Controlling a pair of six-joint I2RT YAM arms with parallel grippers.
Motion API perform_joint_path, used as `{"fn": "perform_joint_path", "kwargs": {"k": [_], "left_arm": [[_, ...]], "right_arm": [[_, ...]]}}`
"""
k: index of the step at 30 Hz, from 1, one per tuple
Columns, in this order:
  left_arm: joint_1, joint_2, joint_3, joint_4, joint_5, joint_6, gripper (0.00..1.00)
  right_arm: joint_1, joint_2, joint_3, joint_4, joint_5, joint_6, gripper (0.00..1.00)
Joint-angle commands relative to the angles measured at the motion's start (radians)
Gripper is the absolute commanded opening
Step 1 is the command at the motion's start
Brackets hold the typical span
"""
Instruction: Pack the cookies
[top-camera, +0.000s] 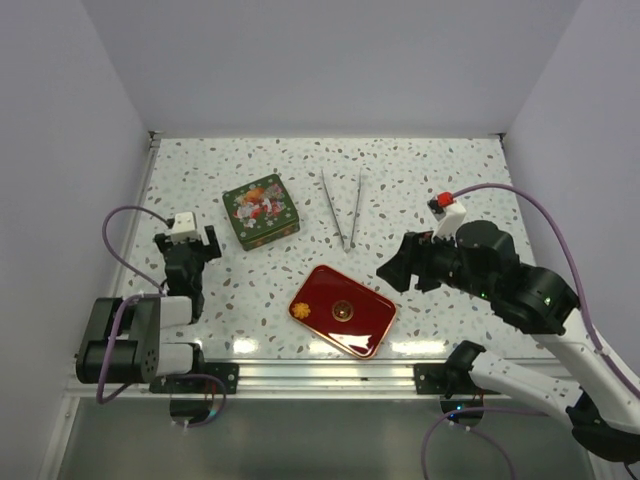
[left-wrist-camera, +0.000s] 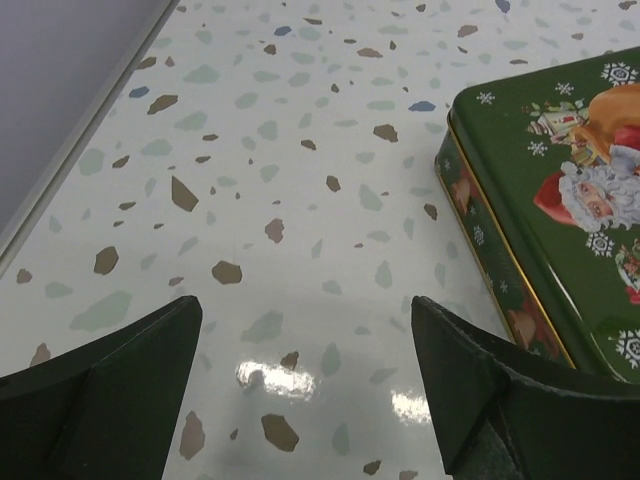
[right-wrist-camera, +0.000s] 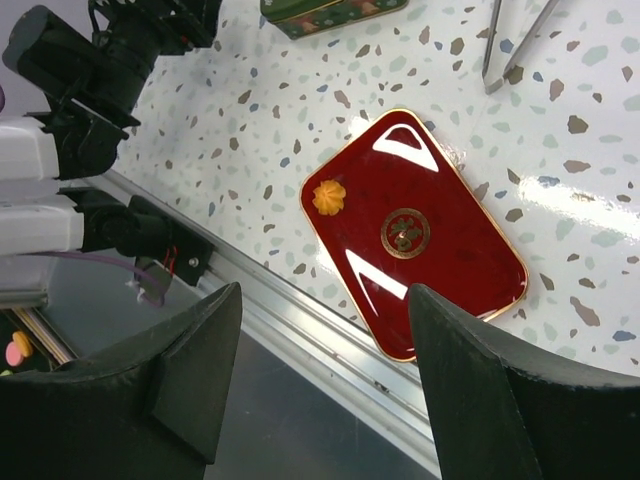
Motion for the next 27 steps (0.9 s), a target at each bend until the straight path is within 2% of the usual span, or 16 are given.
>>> {"fn": "perform_joint_path", "kwargs": {"k": [1,4,5,7,9,11,15,18,19,22,25,27], "left_arm": [[-0.004,0.065,0.081,0.163,0.012,0.006,0.91],[-0.006,0.178,0.046,0.336,0.077,0.026,0.93],[-0.059,0.195,0.038,0.355,0.079,0.057,0.94],[-0.066,0.212,0.000,0.436,0.053,0.083,0.95],[-0.066,0.199,0.012,0.392,0.056,0.075,0.98],[-0.066,0.215,0.012,0.430,0.055,0.078,1.00],[-0.066,0.206,0.012,0.412,0.052,0.077,1.00],[-0.067,0.206,0.008,0.422,0.050,0.078,1.00],[-0.067,0.206,0.008,0.422,0.052,0.078,1.00],[-0.067,0.208,0.008,0.422,0.052,0.077,1.00],[-0.067,0.208,0.008,0.422,0.052,0.077,1.00],[-0.067,0.206,0.008,0.424,0.052,0.077,1.00]], "right_arm": [[-0.001,0.006,0.010,-0.027,0.012,0.006,0.71],[-0.002,-0.012,0.003,-0.047,0.018,0.026,0.72],[-0.001,-0.020,0.001,-0.051,0.023,0.030,0.72],[-0.001,-0.044,-0.010,-0.060,0.035,0.047,0.72],[-0.001,-0.058,-0.032,-0.068,0.044,0.064,0.73],[-0.001,-0.075,-0.051,-0.069,0.043,0.072,0.73],[-0.002,-0.078,-0.066,-0.077,0.066,0.067,0.73],[-0.002,-0.072,-0.066,-0.066,0.112,0.018,0.94],[-0.001,-0.066,-0.066,-0.052,0.136,0.004,0.99],[-0.001,-0.040,-0.060,-0.008,0.274,-0.040,0.99],[-0.001,-0.020,-0.103,0.121,0.400,-0.174,0.99],[-0.001,-0.004,-0.124,0.162,0.556,-0.268,0.99]]}}
